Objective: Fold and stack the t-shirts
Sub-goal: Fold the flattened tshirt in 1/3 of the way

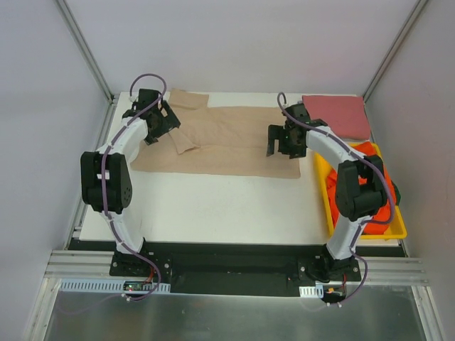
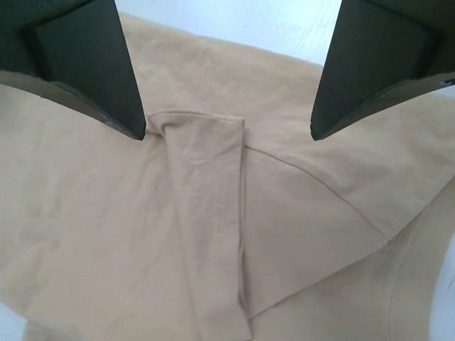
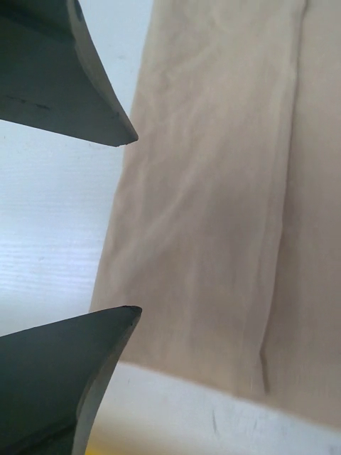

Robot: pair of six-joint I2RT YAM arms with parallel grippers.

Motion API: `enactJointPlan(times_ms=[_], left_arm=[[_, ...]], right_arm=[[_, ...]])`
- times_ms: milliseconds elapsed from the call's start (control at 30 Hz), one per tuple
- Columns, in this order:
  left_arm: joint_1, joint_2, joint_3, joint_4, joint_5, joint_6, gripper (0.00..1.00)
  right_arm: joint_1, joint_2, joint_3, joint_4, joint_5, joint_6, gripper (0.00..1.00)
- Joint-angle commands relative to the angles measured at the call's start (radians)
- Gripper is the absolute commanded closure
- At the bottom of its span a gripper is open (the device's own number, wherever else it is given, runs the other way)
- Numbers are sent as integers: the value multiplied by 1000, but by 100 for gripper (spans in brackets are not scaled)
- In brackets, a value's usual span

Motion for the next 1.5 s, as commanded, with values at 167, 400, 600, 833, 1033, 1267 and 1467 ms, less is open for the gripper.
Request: enactJointPlan(times_ms=[167, 400, 600, 833, 1033, 1267, 1467], left_arm=[[113, 108, -107, 34, 194, -92, 1], [122, -31, -367, 73, 173, -135, 1], [122, -319, -701, 81, 102, -213, 1], [124, -713, -990, -54, 58, -274, 1], [122, -1051, -1068, -174, 120, -271, 1], [107, -1062, -939, -162, 251, -221, 1], [-18, -869, -893, -76, 286, -228, 4]], right_arm=[[38, 113, -3, 64, -67, 44, 4], [39, 3, -208, 122, -66, 60, 4], [50, -178, -461, 158, -56, 110, 4], [85, -449, -707, 121, -38, 158, 4], [119, -620, -771, 102, -72, 152, 4], [136, -661, -708, 101, -72, 127, 4], [139, -618, -701, 109, -58, 132, 4]])
